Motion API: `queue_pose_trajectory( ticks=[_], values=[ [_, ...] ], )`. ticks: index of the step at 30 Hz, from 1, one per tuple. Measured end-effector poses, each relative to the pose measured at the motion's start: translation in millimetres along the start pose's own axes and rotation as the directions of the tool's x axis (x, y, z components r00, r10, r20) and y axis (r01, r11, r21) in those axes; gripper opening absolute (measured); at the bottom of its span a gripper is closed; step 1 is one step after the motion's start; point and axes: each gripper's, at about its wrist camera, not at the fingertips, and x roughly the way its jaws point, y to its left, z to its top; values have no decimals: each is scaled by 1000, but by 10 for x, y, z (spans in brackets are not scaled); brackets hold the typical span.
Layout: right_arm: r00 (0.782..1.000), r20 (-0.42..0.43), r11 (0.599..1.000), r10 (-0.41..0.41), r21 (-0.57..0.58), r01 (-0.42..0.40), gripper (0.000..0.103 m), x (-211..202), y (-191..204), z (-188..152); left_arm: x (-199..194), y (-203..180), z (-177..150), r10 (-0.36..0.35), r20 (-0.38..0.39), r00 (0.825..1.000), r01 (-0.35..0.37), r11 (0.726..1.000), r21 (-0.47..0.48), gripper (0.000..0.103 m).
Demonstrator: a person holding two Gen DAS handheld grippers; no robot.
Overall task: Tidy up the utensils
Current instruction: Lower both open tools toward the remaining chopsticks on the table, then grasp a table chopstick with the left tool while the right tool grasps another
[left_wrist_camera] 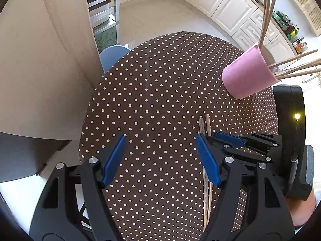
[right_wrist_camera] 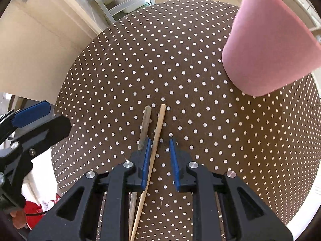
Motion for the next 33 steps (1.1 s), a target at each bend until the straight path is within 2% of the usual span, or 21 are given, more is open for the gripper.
queue_pose_trajectory(
  ticks=[1, 2, 5, 16, 19, 20, 24, 25, 26, 27, 33],
  values=[
    [1000, 7, 1000, -11, -14, 11, 14, 12, 9, 21, 10, -7, 3, 2, -4, 1000, -2, 1000, -4, 71],
    [1000, 15, 1000, -16, -22, 16, 8, 4, 5, 12, 23, -15, 8, 5, -8, 1000, -5, 1000, -7, 71],
    [999, 18, 999, 39, -4, -39, 4, 10, -105, -2, 63, -65, 28, -14, -19, 1000, 13, 1000, -14, 71],
    [986, 88, 979, 138, 138, -149, 4, -322, -738, -317, 435, -623, 34, -58, -110, 992, 67, 995, 78, 70],
    [982, 102, 971, 157, 166, -173, 4, -368, -858, -389, 605, -779, 35, -51, -158, 986, 69, 992, 111, 51],
    [981, 106, 968, 161, 175, -178, 4, -376, -895, -414, 659, -818, 33, -50, -177, 983, 71, 990, 118, 39],
    [976, 121, 957, 180, 206, -202, 4, -433, -976, -497, 737, -930, 50, -8, -189, 982, 37, 988, 153, 32],
    [975, 127, 955, 184, 212, -208, 4, -445, -993, -515, 742, -940, 56, 8, -185, 983, 21, 987, 158, 27],
    [974, 132, 953, 186, 215, -212, 4, -476, -998, -537, 751, -964, 60, 35, -178, 983, -4, 985, 170, 15],
    [972, 137, 952, 189, 217, -215, 4, -520, -1018, -566, 755, -965, 61, 52, -172, 984, -20, 983, 182, 11],
    [962, 184, 947, 201, 214, -239, 4, -712, -975, -612, 644, -854, 40, 16, -146, 989, 9, 986, 167, 6]
  ],
)
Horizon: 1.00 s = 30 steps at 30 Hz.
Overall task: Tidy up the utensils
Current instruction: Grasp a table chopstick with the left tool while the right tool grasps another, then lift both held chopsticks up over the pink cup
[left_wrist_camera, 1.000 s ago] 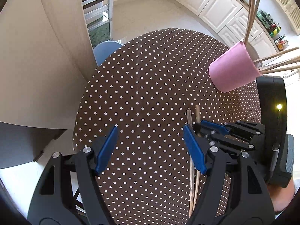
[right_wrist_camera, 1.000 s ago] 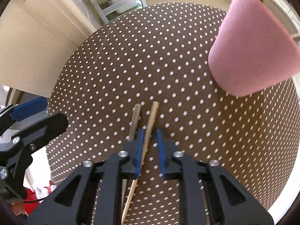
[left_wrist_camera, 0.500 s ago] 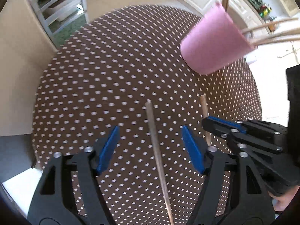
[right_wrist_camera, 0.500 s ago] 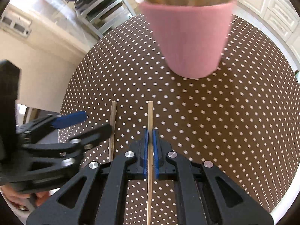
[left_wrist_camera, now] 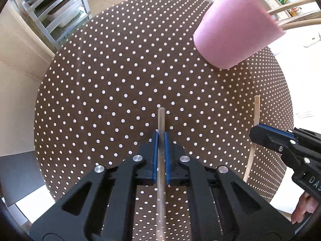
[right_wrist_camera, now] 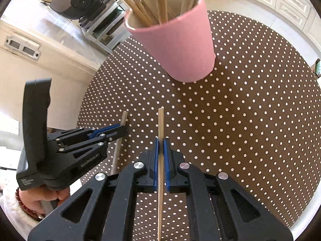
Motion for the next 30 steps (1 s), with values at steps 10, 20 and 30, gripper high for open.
queue_pose_trajectory(
  ticks=[10, 20, 30],
  values=[
    [991, 132, 999, 26, -30, -22, 4, -569, 229, 5, -873, -63, -5, -97, 209, 973, 89, 995, 47, 6],
    [957, 290, 998, 4, -58, 13, 4, -1207, 535, -76, -1629, -130, -67, -161, 366, 916, 131, 986, 106, 6],
    [883, 469, 995, -25, -77, 69, 4, -1733, 730, -58, -2200, -297, -104, -203, 476, 856, 136, 976, 171, 6]
  ],
)
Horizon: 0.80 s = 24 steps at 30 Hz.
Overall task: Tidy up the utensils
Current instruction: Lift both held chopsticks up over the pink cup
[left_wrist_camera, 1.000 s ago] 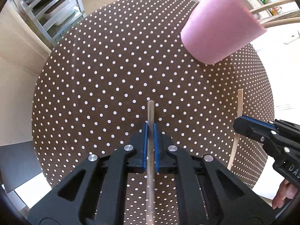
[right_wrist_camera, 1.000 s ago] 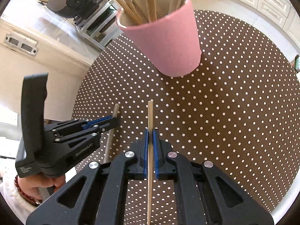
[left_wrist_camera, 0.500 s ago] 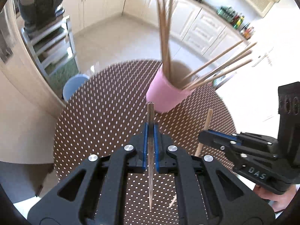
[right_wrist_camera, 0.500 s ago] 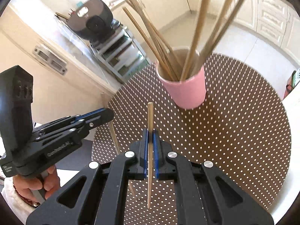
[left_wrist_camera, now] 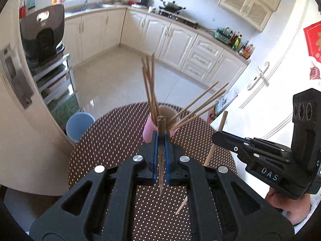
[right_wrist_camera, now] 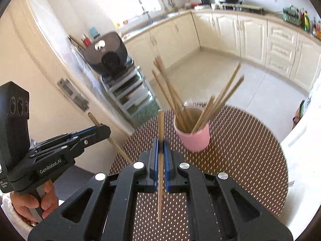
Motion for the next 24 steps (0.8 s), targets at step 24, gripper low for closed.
queue_pose_trajectory(
  ticks=[24],
  values=[
    [930, 362, 996, -58, -46, 80, 4, -304, -244, 773, -195, -289, 981, 9, 213, 977, -18, 999, 38, 6]
  ],
)
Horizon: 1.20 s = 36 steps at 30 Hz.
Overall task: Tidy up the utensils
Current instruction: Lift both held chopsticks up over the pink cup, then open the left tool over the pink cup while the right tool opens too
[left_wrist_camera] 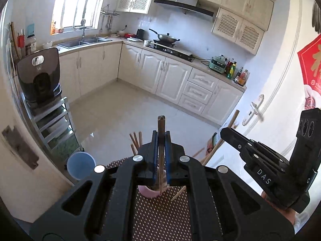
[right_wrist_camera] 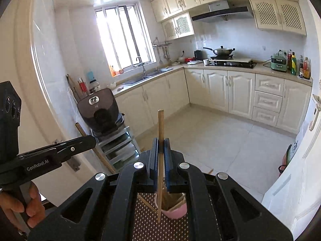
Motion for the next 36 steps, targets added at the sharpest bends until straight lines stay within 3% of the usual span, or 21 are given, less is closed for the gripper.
queue_pose_trajectory(
  ticks=[9, 22, 31, 36],
  values=[
    [1000, 14, 1000, 3, -7, -3, 4, 241, -106, -32, 427, 31, -48, 60, -41, 997, -60, 998, 0, 6],
    [998, -56, 999, 9, -43, -11, 4, 539, -118, -217, 784, -2, -402, 78, -130, 988, -76, 997, 16, 7],
    [993, -118, 999, 21, -42, -26, 4, 635, -120, -363, 956, 22, -632, 92, -244, 965, -90, 996, 20, 7],
    [988, -150, 999, 19, -42, -26, 4, 644, -116, -448, 924, 26, -676, 87, -263, 961, -91, 996, -3, 8]
  ],
)
